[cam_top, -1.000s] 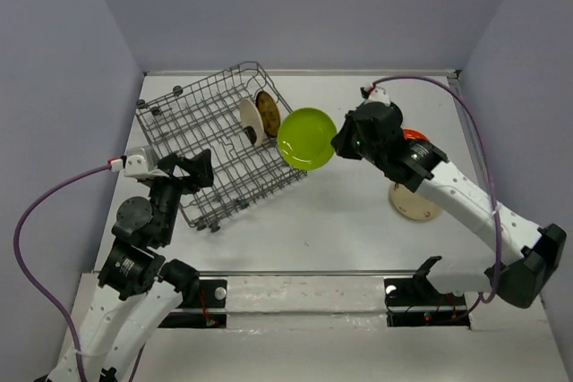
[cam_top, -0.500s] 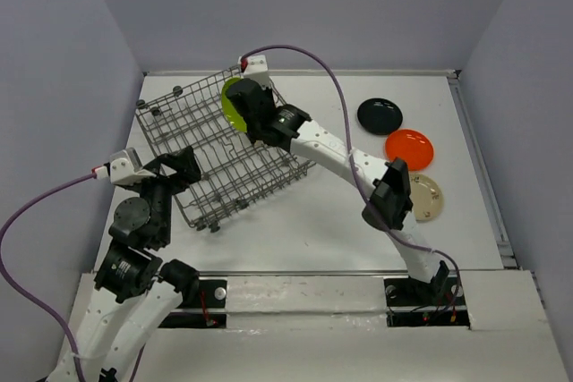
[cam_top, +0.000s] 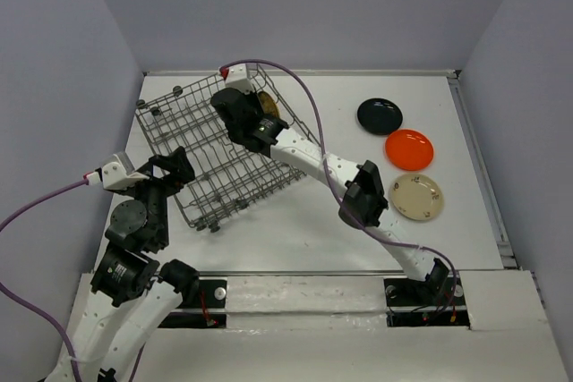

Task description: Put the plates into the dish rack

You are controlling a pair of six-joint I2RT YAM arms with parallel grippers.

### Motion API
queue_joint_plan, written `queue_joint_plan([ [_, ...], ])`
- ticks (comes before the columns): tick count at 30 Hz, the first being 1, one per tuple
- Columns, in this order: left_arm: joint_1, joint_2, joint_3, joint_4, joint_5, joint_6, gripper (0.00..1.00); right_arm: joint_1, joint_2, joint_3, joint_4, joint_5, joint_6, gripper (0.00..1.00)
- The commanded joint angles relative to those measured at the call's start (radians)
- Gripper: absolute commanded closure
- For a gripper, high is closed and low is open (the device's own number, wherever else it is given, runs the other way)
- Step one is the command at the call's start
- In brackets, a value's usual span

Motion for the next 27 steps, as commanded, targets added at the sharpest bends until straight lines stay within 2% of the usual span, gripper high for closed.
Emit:
queue_joint_plan([
  [1,-0.007,-0.005,0.034,0.036,-0.024,-0.008,0.01,0.02,0.014,0.018,0.207,0.098,-0.133,0.93],
  [17,-0.01,-0.009,0.03,0.035,-0.019,-0.003,0.01,0.048,0.125,0.012,0.244,0.084,-0.18,0.93],
  [27,-0.01,-0.002,0.029,0.035,-0.013,-0.003,0.01,0.066,0.137,-0.053,0.244,0.077,-0.159,0.93],
])
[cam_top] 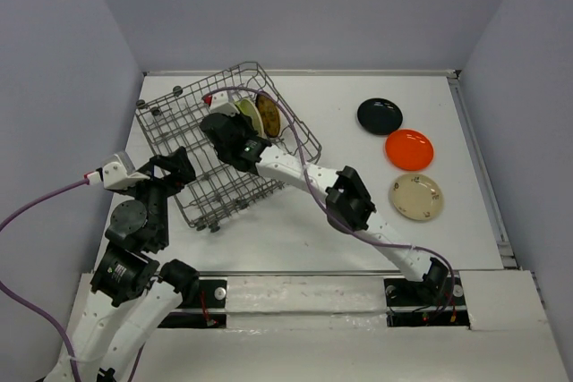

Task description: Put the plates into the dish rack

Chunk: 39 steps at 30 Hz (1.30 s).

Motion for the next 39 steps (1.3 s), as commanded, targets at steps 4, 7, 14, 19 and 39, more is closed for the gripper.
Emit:
queue_joint_plan([
  [4,-0.004,-0.001,0.027,0.036,-0.01,-0.002,0.01,0.031,0.013,-0.049,0.059,0.037,0.018,0.92],
  [7,-0.002,-0.001,0.027,0.038,-0.005,0.0,0.01,0.031,0.004,-0.074,0.061,0.032,0.032,0.88],
  [14,-0.001,0.013,0.024,0.043,0.006,0.003,0.01,0.031,-0.039,-0.115,0.059,-0.003,0.066,0.63],
  [19,0.006,0.026,0.023,0.05,0.019,0.004,0.01,0.031,-0.125,-0.189,0.058,-0.054,0.119,0.53],
  [39,0.03,0.039,0.006,0.081,0.107,0.03,0.01,-0.295,-0.883,-1.027,0.088,-0.552,0.572,0.48],
])
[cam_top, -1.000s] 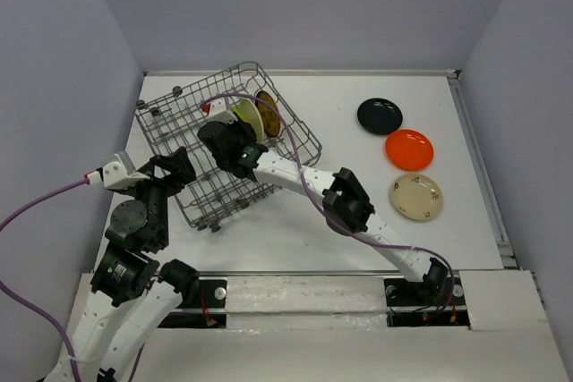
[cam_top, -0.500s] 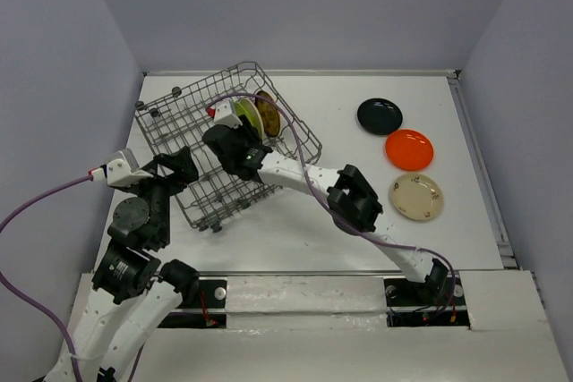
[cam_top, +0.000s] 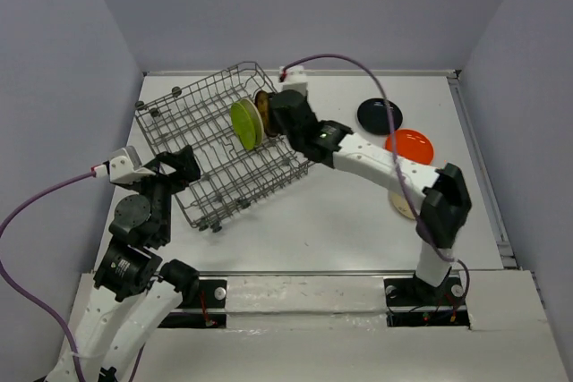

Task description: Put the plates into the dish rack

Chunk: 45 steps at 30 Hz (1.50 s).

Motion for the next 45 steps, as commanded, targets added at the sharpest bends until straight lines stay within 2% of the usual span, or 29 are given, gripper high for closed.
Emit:
queue_joint_plan([
  [1,0.008,0.005,0.004,0.072,0.047,0.022,0.01,-0.301,-0.23,-0.343,0.071,-0.186,0.197,0.51],
  [4,0.008,0.005,0.003,0.082,0.082,0.031,0.01,-0.492,-0.355,-0.482,0.128,-0.356,0.246,0.54],
  [5,0.006,0.006,0.001,0.083,0.09,0.033,0.01,-0.623,-0.371,-0.54,0.145,-0.459,0.254,0.55],
  [7,0.008,0.006,0.001,0.085,0.104,0.04,0.01,-0.728,-0.371,-0.558,0.166,-0.56,0.236,0.56],
  [9,0.008,0.008,0.001,0.086,0.113,0.045,0.01,-0.859,-0.334,-0.524,0.182,-0.637,0.223,0.57],
  [10,0.006,0.008,0.001,0.086,0.119,0.048,0.01,-0.9,-0.304,-0.504,0.188,-0.696,0.214,0.62],
  [11,0.008,0.011,0.001,0.088,0.124,0.053,0.01,-0.941,-0.241,-0.486,0.224,-0.833,0.212,0.63],
  [14,0.009,0.014,0.0,0.091,0.127,0.059,0.01,-1.06,-0.127,-0.456,0.364,-1.0,0.222,0.62],
  [16,0.009,0.016,0.0,0.091,0.128,0.059,0.01,-1.113,-0.063,-0.372,0.341,-1.02,0.196,0.59],
  [22,0.008,0.014,0.0,0.092,0.136,0.062,0.01,-1.186,0.18,-0.151,0.226,-1.083,0.116,0.54],
  [27,0.006,0.02,0.0,0.092,0.131,0.062,0.01,-1.195,0.31,-0.018,0.157,-1.181,0.053,0.53],
  [31,0.008,0.025,0.0,0.094,0.131,0.063,0.01,-1.195,0.434,0.1,0.02,-1.229,-0.014,0.53],
  [39,0.009,0.031,0.0,0.099,0.135,0.065,0.01,-1.195,0.528,0.151,-0.041,-1.404,-0.039,0.53],
  [45,0.02,0.023,0.0,0.099,0.133,0.067,0.01,-1.195,0.588,0.154,-0.05,-1.516,-0.013,0.59],
])
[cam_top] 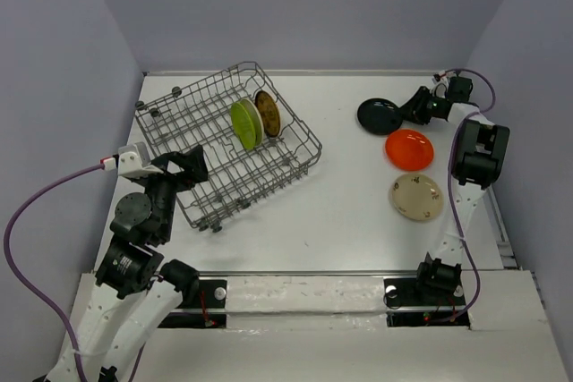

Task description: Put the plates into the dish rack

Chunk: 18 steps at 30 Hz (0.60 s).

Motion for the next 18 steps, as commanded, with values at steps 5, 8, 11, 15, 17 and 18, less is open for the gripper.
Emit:
queue_joint_plan([
  [5,0.014,0.003,0.0,0.065,0.001,0.017,0.01,0.005,0.064,0.021,-0.058,-0.14,0.027,0.74],
  [8,0.016,0.006,0.0,0.067,0.001,0.018,0.01,0.005,0.048,0.026,-0.049,-0.133,0.05,0.93],
  [11,0.017,0.008,0.0,0.068,0.001,0.018,0.01,0.005,-0.002,-0.008,0.027,-0.081,0.102,0.93],
  [15,0.02,0.017,-0.001,0.068,0.002,0.017,0.01,0.016,-0.167,-0.042,0.106,0.058,0.174,0.93],
  [17,0.022,0.017,-0.001,0.07,0.008,0.017,0.01,0.056,-0.275,-0.051,0.106,0.154,0.171,0.93],
  [18,0.022,0.017,-0.001,0.07,0.01,0.017,0.01,0.073,-0.276,-0.056,0.104,0.195,0.169,0.93],
])
